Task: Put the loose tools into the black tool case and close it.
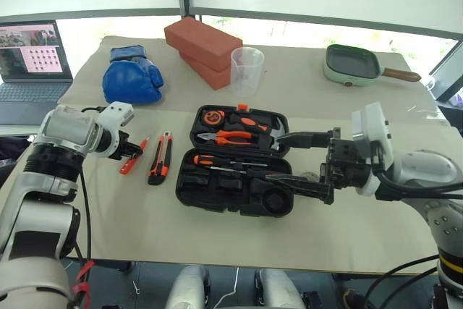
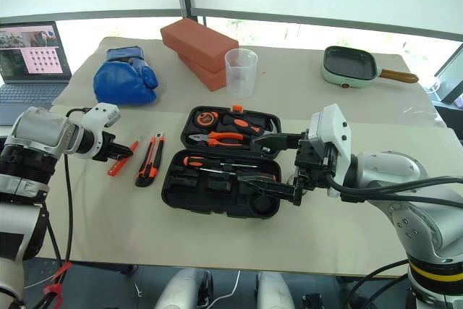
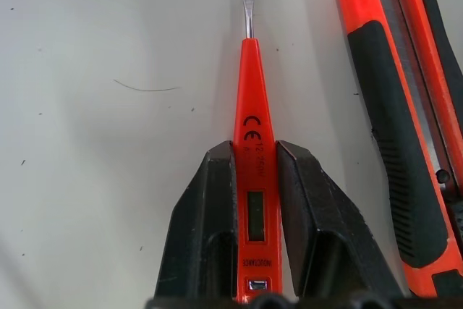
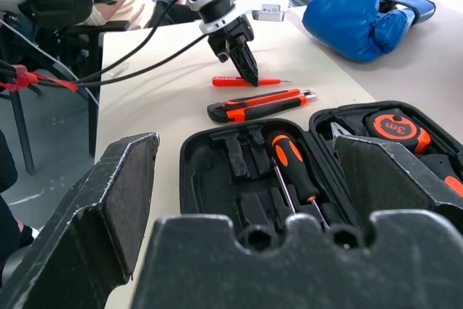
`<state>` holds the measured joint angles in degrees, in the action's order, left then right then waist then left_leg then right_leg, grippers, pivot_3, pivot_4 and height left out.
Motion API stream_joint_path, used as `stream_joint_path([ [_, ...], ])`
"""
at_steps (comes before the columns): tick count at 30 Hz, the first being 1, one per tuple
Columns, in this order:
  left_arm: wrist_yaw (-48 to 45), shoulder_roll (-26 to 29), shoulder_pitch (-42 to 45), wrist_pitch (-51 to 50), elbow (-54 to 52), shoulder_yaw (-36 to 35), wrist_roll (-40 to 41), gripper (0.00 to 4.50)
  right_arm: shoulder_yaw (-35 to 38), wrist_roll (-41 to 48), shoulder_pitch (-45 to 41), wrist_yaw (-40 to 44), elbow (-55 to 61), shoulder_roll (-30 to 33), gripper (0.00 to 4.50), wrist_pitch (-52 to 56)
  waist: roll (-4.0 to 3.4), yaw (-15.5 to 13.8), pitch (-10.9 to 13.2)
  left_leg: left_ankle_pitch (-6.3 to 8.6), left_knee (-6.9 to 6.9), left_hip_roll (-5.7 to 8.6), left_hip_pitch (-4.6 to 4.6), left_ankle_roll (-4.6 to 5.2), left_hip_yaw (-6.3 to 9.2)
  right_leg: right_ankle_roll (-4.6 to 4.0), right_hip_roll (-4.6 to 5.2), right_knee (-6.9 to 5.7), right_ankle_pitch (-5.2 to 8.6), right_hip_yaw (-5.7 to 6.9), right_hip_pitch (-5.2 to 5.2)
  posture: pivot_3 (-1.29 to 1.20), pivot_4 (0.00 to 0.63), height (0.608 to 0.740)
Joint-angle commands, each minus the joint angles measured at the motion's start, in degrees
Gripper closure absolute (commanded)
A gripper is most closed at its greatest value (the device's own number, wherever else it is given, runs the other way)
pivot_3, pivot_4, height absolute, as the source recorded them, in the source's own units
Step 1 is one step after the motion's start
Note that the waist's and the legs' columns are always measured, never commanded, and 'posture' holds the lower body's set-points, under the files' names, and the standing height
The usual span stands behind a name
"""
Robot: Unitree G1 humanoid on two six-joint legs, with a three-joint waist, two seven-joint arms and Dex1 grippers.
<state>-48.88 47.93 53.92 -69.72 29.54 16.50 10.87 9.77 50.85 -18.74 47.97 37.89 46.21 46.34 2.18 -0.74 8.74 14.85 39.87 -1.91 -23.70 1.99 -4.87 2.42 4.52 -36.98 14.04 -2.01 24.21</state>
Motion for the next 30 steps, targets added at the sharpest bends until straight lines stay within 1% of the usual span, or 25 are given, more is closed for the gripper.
stream_joint_path([
  [1,-2.46,2.16,-1.71,2.43,1.47,0.44,-1.16,4.14,-0.15,-0.11,1.92,1.68,2.58,1.53,0.00,-1.82,0.00,0.09,0.00,0.00,0.00,-0.01,0.00,0.00,0.00,0.00,-0.01,0.01,0.00,0.00,0.01,0.00,0.150,0.738],
  [3,-3.70,3.86,-1.07,5.51,1.00,-0.32,-1.78,4.14,-0.95,-1.97,3.69,2.63,3.08,2.65,0.00,-2.56,0.02,0.22,0.01,0.00,-0.01,-0.03,-0.03,0.00,0.00,0.00,-0.03,0.01,0.00,0.00,0.05,0.00,0.150,0.738],
  [5,-6.53,5.78,-1.40,12.67,-1.40,-1.38,-1.97,4.14,-1.11,-1.88,5.01,3.06,3.09,3.45,0.00,-2.19,0.07,0.41,0.04,0.00,0.00,-0.05,-0.07,0.00,0.00,-0.01,-0.06,-0.01,0.00,-0.01,0.10,0.00,0.150,0.738],
  [8,-12.48,7.72,-2.28,22.97,-7.70,-3.61,-0.39,4.14,-0.88,-1.27,6.30,3.29,2.79,4.37,0.00,-1.41,0.22,0.42,0.13,0.00,0.00,-0.08,-0.13,0.00,0.00,-0.02,-0.07,-0.01,0.00,0.00,0.15,0.00,0.150,0.738],
  [10,-17.69,8.94,-3.30,29.93,-13.77,-3.68,0.17,4.14,-0.90,-1.89,7.54,4.52,3.04,5.45,0.00,-2.06,0.28,0.05,0.16,0.00,0.01,-0.07,-0.17,0.00,-0.01,-0.02,-0.02,0.03,0.00,0.01,0.17,0.00,0.150,0.738],
  [12,-21.23,9.40,-4.19,34.16,-17.03,-3.92,0.55,4.14,-0.88,-2.33,8.28,5.13,3.28,6.04,0.00,-2.67,0.27,-0.27,0.15,0.02,0.04,-0.07,-0.18,0.04,0.00,0.01,0.05,0.13,-0.02,0.05,0.09,0.00,0.150,0.738],
  [15,-30.40,6.90,-1.98,37.96,-25.64,1.22,1.26,4.14,-0.63,-3.65,9.80,4.12,3.95,5.85,0.00,-3.67,0.27,-0.38,0.16,0.06,0.07,-0.03,-0.20,0.09,-0.02,0.06,0.08,0.20,-0.04,0.04,0.05,0.00,0.150,0.738],
  [17,-32.64,4.95,-1.13,39.06,-27.59,4.26,-0.33,4.14,-0.26,-3.62,10.73,3.86,4.64,5.75,0.00,-3.91,0.27,-0.58,0.16,0.06,0.13,0.01,-0.21,0.11,-0.03,0.07,0.07,0.19,-0.05,0.04,0.04,0.00,0.150,0.738],
  [20,-35.01,2.20,0.17,37.83,-28.87,8.12,-1.88,4.14,0.39,-3.28,11.88,2.75,5.77,5.47,0.00,-3.92,0.27,-0.28,0.16,0.07,0.19,-0.01,-0.24,0.12,-0.03,0.10,-0.04,0.20,-0.06,-0.03,0.03,0.00,0.150,0.738],
  [22,-35.79,-0.16,0.94,38.34,-28.76,10.13,-2.98,4.14,0.94,-2.93,12.64,1.86,6.58,5.30,0.00,-3.81,0.27,0.05,0.16,0.07,0.19,-0.04,-0.24,0.12,0.00,0.09,-0.10,0.19,-0.06,-0.03,0.04,0.00,0.150,0.738],
  [25,-34.53,-4.31,1.46,40.05,-25.36,12.63,-5.78,4.14,2.02,-2.38,13.83,0.22,7.46,4.95,0.00,-3.67,0.27,0.11,0.15,0.06,0.20,-0.03,-0.25,0.12,0.02,0.10,-0.11,0.18,-0.06,-0.06,0.06,0.00,0.150,0.738],
  [28,-34.85,-6.59,1.81,42.21,-22.79,14.44,-8.14,4.14,2.95,-1.78,14.88,-1.20,8.40,4.56,0.00,-3.37,0.27,0.12,0.15,0.07,0.21,-0.03,-0.25,0.12,0.03,0.11,-0.11,0.18,-0.06,-0.07,0.05,0.00,0.150,0.738],
  [30,-35.60,-7.81,2.37,41.25,-21.45,15.25,-8.74,4.14,3.38,-1.30,15.51,-2.13,9.00,4.45,0.00,-3.30,0.27,0.10,0.15,0.07,0.20,-0.03,-0.25,0.13,0.03,0.11,-0.11,0.19,-0.06,-0.07,0.06,0.00,0.150,0.738],
])
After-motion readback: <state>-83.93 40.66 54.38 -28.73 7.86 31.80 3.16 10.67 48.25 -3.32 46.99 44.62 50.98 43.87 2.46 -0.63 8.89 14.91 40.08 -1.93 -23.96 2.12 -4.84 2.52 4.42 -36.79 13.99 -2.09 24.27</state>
